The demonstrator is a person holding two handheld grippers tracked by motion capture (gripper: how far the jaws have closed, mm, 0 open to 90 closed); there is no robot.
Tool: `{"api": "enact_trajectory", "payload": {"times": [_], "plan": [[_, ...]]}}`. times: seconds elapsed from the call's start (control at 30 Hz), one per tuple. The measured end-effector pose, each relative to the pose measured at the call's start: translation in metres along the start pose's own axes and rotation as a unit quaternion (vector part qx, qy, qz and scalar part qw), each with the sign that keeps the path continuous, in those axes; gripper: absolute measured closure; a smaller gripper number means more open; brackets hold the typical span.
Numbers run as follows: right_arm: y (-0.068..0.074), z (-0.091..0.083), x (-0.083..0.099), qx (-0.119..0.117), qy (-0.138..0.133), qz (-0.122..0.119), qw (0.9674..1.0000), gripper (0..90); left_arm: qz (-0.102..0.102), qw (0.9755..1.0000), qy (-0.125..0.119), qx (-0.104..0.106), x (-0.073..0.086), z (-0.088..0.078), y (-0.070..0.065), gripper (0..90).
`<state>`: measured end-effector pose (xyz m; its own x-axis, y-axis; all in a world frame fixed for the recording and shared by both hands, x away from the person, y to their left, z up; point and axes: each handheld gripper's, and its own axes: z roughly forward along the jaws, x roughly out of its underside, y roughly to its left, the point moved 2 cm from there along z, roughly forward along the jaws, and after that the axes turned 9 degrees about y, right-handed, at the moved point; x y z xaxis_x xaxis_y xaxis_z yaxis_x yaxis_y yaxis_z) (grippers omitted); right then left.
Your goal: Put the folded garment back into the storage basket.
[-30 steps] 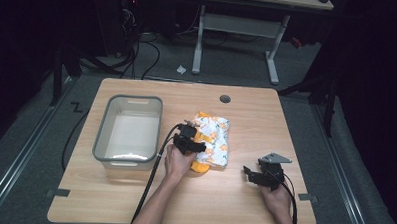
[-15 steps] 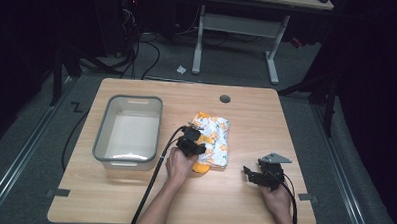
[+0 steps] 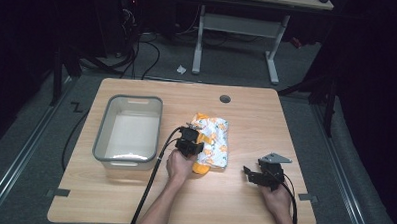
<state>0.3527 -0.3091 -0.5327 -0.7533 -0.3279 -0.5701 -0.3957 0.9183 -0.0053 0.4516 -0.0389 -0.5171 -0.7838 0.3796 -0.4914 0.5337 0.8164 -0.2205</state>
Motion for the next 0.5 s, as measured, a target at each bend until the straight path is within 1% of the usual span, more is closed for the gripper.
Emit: {"api": "enact_trajectory", "payload": {"times": [0.07, 0.17, 0.23, 0.3, 0.4, 0.5], "plan": [[0.0, 0.0, 0.0, 0.0, 0.0, 0.0, 1.0, 30.3, 0.0, 1.0, -0.004, 0.006, -0.001, -0.004, 0.0, 74.0], [0.0, 0.0, 0.0, 0.0, 0.0, -0.001, 1.0, 30.4, -0.006, 0.9997, -0.015, 0.017, -0.002, -0.011, 0.001, 74.5], [0.0, 0.0, 0.0, 0.0, 0.0, -0.001, 1.0, 30.3, -0.004, 0.9994, -0.025, 0.022, -0.002, -0.016, 0.0, 74.8], [0.0, 0.0, 0.0, 0.0, 0.0, -0.001, 1.0, 30.3, -0.001, 0.9992, -0.034, 0.022, -0.002, -0.022, -0.003, 75.0], [0.0, 0.0, 0.0, 0.0, 0.0, -0.001, 1.0, 30.3, 0.008, 0.9989, -0.04, 0.025, -0.002, -0.029, -0.007, 75.4], [0.0, 0.0, 0.0, 0.0, 0.0, -0.001, 1.0, 30.3, 0.009, 0.9983, -0.047, 0.032, -0.002, -0.035, -0.007, 75.5]]}}
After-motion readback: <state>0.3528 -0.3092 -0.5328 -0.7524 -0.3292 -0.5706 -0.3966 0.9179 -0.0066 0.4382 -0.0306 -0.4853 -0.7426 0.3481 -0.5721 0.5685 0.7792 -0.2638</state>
